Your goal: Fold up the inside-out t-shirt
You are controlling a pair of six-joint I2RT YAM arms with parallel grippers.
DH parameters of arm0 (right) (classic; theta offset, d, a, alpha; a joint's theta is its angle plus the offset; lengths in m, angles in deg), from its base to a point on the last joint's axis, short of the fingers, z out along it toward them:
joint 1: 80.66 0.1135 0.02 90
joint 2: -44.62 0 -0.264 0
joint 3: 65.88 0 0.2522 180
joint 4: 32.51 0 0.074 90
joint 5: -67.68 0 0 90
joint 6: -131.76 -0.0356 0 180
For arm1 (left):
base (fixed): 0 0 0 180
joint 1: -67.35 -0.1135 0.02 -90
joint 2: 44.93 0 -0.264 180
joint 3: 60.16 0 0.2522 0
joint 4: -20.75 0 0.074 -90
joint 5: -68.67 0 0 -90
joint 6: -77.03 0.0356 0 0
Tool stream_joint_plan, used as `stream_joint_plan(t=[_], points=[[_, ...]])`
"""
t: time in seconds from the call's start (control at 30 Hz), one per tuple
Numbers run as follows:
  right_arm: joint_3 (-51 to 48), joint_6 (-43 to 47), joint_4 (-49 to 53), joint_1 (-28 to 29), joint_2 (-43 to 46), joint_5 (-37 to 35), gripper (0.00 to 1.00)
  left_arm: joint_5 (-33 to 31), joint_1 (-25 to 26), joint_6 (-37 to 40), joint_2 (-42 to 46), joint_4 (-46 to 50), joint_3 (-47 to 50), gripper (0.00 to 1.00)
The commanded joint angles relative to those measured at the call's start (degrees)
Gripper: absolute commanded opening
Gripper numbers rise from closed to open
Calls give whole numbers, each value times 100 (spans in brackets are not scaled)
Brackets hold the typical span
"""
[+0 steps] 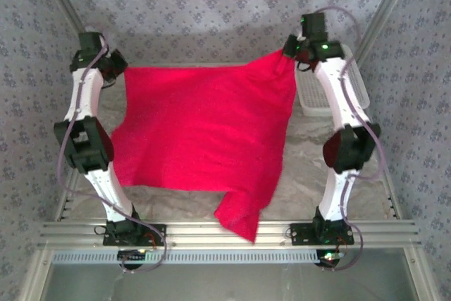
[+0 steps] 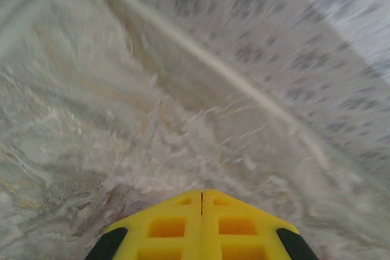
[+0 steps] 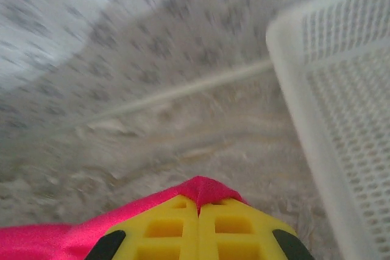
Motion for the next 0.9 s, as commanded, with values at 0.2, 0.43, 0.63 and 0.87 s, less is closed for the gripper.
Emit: stream_joint_plan(t=[0.2,0.43,0.63,0.87], points=[[3736,-1013,912,161,-3435,498,18,-243,126,390,-2389,954,-2389,45],[2096,-1034,127,198,-2359,552,73,-1142,464,248,-1371,1083,-1726,55],[-534,-718,-241,605,-823,826,70,317,626,-881,742,-1054,2016,60],[-3714,-975,-1582,953,544,933,57,1162,583,-1444,1234,-2327,4248,61]])
